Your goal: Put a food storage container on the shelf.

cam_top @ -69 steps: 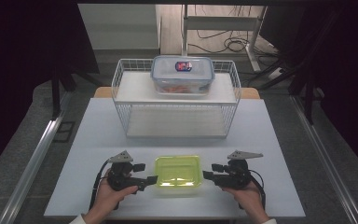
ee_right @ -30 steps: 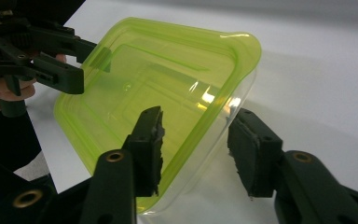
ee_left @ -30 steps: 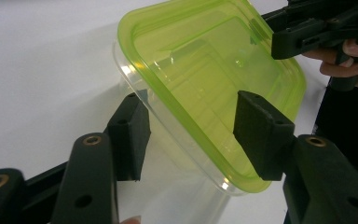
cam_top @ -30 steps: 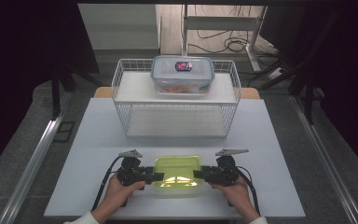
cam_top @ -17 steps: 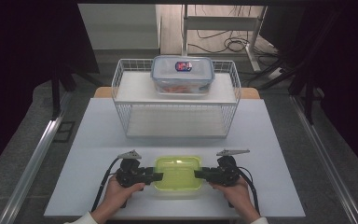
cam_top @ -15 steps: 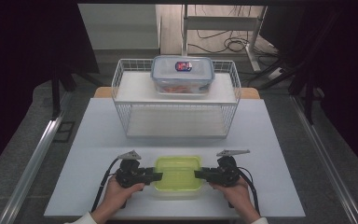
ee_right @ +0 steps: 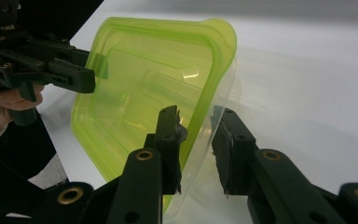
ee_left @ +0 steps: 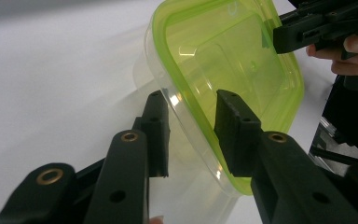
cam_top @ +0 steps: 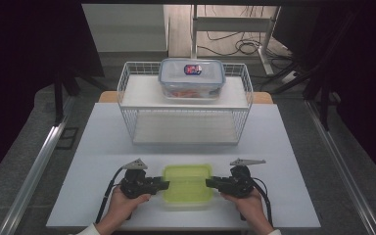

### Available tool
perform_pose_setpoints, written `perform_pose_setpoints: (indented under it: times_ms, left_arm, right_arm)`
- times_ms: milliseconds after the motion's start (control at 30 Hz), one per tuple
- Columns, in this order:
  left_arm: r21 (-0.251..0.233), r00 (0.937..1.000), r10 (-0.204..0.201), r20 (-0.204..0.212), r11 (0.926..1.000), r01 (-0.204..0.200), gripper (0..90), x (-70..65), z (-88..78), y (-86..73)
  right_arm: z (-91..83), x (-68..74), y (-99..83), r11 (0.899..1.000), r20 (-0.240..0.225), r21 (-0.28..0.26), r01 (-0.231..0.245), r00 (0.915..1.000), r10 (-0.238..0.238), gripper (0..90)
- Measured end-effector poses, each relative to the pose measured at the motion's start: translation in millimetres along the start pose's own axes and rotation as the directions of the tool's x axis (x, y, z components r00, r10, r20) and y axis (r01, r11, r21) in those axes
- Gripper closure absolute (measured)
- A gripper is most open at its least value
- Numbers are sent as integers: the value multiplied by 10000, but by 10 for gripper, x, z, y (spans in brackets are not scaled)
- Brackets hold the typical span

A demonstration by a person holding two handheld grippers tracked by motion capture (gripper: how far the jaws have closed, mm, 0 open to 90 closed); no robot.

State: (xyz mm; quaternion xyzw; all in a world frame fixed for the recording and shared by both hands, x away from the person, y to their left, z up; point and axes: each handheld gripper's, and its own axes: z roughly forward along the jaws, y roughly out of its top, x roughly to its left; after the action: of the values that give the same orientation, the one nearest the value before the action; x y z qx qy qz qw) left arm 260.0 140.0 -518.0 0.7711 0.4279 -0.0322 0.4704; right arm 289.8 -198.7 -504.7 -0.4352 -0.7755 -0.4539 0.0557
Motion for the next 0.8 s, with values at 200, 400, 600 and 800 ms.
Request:
perform_pose_setpoints:
  times_ms: [200,400,600,800]
  left_arm:
    - [-93,10000,62,13,9999,-62,695,-30,-12,-7]
    - [-176,10000,36,-9,9998,-37,740,-31,-19,-8]
    - [-187,9999,91,-123,9998,-93,752,-39,-30,-9]
    - [-439,9998,139,-152,9989,-146,767,-45,-74,0]
  right_arm:
    - [-30,25,-8,9996,167,-268,-36,9999,40,766]
    - [-59,52,-19,9989,301,-437,172,9994,-159,796]
    - [-60,76,-30,9983,391,-464,364,9986,-346,798]
    - [-56,109,-34,9971,469,-465,598,9972,-576,798]
